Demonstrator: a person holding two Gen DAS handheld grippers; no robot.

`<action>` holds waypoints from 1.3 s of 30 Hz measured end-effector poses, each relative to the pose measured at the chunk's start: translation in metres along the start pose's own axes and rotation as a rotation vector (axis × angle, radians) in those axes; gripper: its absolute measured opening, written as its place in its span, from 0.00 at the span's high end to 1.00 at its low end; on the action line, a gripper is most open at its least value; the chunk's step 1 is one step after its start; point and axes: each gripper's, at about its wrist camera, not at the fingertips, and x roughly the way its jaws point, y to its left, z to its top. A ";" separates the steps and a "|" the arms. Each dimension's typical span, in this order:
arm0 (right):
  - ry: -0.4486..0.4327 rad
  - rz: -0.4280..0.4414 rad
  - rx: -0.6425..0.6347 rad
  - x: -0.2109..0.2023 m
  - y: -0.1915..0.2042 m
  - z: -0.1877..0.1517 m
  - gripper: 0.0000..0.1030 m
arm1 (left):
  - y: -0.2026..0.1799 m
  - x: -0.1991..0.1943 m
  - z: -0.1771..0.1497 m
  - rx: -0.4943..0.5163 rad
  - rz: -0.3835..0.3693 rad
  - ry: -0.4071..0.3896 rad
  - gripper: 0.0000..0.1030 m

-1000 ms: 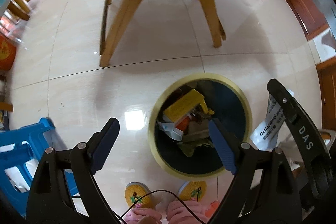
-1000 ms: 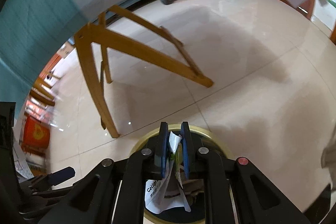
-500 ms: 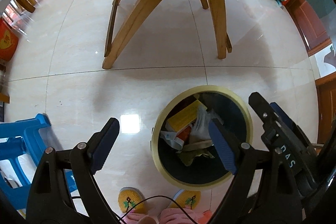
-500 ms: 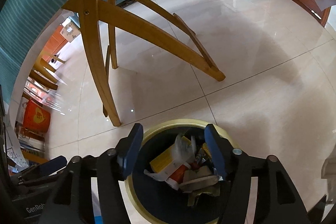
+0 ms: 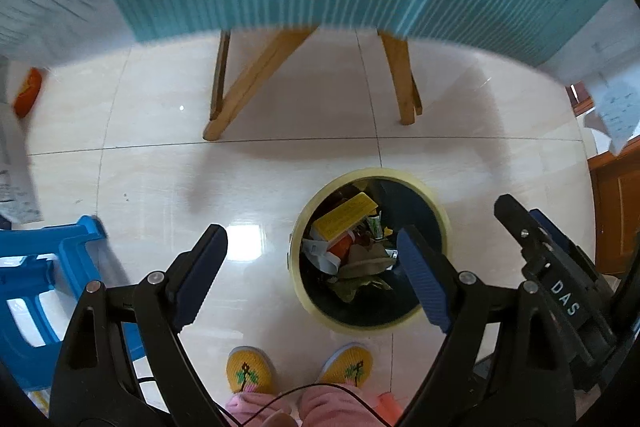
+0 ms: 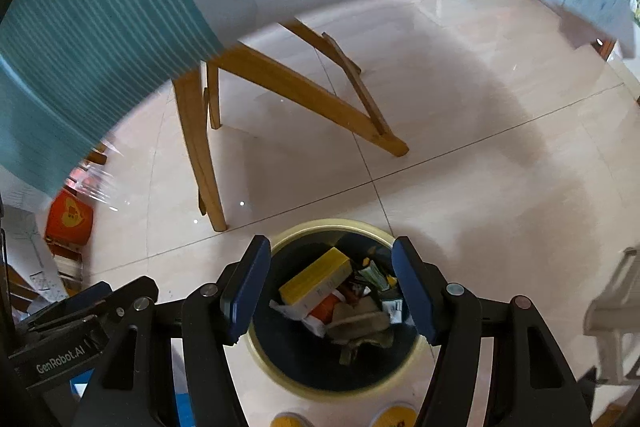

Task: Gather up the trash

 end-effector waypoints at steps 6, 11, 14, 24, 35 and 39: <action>-0.005 0.010 -0.021 -0.070 0.020 0.016 0.38 | -0.001 -0.073 0.006 0.027 -0.003 -0.024 0.18; -0.015 0.034 -0.045 -0.133 0.038 0.030 0.38 | -0.010 -0.139 0.007 0.058 -0.009 -0.052 0.18; -0.016 0.041 -0.079 -0.174 0.050 0.039 0.37 | -0.014 -0.183 0.009 0.051 -0.015 -0.069 0.18; -0.011 0.064 -0.209 -0.304 0.079 0.083 0.32 | -0.037 -0.304 0.026 0.043 0.065 -0.122 0.18; -0.046 0.096 -0.318 -0.382 0.096 0.120 0.32 | -0.067 -0.384 0.038 -0.016 0.109 -0.239 0.18; -0.050 0.086 -0.324 -0.390 0.092 0.121 0.32 | -0.077 -0.388 0.035 -0.028 0.122 -0.254 0.18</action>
